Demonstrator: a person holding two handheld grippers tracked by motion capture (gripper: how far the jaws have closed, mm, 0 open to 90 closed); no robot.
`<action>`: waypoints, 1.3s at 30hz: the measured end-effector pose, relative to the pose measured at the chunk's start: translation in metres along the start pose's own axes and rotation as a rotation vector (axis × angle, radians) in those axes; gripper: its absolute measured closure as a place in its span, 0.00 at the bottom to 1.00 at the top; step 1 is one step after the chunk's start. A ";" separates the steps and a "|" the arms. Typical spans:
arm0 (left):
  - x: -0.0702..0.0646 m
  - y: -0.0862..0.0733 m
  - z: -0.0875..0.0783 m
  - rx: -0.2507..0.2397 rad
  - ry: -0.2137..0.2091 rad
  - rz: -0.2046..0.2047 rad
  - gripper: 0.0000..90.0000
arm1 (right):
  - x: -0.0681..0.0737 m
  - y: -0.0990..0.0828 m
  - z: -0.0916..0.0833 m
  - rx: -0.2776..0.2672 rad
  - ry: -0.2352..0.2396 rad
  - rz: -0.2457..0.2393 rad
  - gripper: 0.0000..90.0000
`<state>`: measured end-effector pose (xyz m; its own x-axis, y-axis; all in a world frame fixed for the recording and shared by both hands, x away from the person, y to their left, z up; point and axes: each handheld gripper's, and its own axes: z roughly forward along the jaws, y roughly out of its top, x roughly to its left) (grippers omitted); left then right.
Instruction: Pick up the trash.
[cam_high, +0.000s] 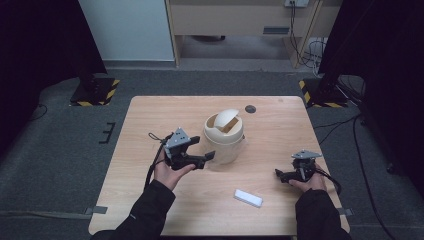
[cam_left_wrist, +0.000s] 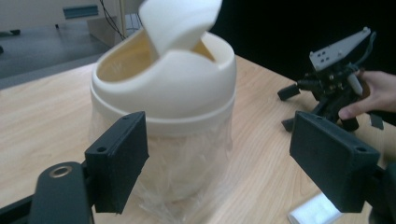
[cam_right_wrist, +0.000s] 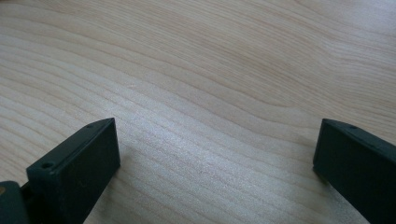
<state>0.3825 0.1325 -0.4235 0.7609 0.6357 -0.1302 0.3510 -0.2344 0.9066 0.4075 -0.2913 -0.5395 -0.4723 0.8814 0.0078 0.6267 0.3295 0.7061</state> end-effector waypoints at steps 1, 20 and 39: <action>-0.001 -0.003 0.000 0.005 -0.001 -0.002 0.21 | 0.000 0.000 0.000 0.000 0.000 0.000 0.01; -0.036 -0.052 0.032 0.150 -0.066 0.015 0.25 | 0.000 0.000 0.000 0.000 0.000 -0.001 0.01; -0.074 -0.076 0.081 0.267 -0.146 -0.005 0.37 | 0.000 0.000 0.000 -0.001 0.000 -0.002 0.01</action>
<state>0.3443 0.0435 -0.5152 0.8224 0.5296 -0.2077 0.4708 -0.4287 0.7710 0.4074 -0.2913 -0.5395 -0.4736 0.8807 0.0058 0.6251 0.3315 0.7066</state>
